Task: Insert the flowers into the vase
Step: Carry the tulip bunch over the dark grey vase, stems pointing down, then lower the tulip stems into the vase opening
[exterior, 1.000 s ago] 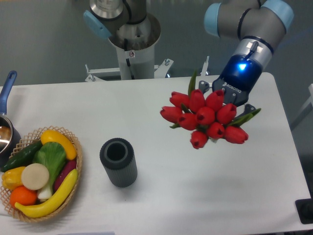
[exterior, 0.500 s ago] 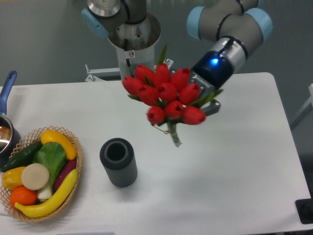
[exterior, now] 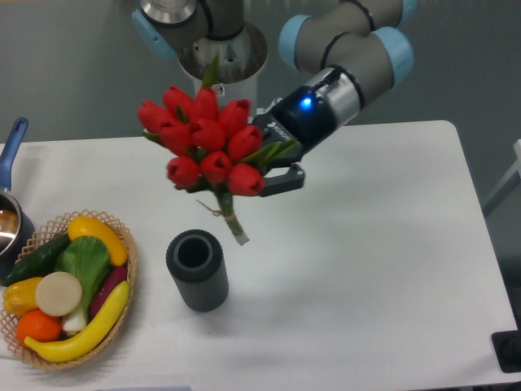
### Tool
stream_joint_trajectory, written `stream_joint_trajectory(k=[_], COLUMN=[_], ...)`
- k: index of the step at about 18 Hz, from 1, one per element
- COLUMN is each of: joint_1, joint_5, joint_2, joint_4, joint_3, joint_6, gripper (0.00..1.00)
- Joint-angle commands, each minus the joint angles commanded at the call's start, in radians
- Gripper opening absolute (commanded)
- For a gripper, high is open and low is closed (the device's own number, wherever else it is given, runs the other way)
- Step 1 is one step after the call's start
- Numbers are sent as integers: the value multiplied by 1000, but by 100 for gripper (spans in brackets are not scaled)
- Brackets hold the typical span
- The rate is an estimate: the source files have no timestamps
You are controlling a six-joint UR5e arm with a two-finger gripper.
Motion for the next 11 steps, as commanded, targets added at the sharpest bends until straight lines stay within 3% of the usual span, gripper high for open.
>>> stream_joint_trajectory(k=[11], joint_1=[-35], joint_5=[0], joint_2=[-44], joint_4=[0], joint_3=[-18], joint_6=[6], gripper=[37])
